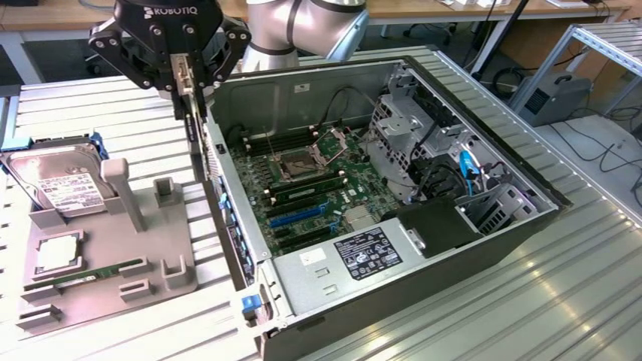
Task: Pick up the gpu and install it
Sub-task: 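Pick up the gpu and move the gpu toward the slot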
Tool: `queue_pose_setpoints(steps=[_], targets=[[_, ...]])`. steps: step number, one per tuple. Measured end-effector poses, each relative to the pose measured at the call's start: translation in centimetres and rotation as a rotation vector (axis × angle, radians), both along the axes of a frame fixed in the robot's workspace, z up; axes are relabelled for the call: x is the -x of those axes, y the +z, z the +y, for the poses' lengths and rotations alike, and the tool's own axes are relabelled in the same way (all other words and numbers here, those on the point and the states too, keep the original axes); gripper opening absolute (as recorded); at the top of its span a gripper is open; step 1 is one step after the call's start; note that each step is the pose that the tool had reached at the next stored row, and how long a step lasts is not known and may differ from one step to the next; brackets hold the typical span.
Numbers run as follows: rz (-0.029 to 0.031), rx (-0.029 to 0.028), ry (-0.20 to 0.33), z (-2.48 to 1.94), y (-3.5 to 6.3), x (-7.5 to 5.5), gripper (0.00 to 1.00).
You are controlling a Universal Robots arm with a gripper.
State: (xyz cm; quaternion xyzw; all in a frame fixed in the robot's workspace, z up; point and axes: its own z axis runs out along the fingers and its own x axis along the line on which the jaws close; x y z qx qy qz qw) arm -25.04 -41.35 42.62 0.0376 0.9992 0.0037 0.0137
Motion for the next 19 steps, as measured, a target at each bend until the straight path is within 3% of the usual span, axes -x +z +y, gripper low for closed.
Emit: queue_pose_setpoints(steps=[19], targets=[[0.0000,0.0000,0.000,0.00,0.00,-1.3,0.27]])
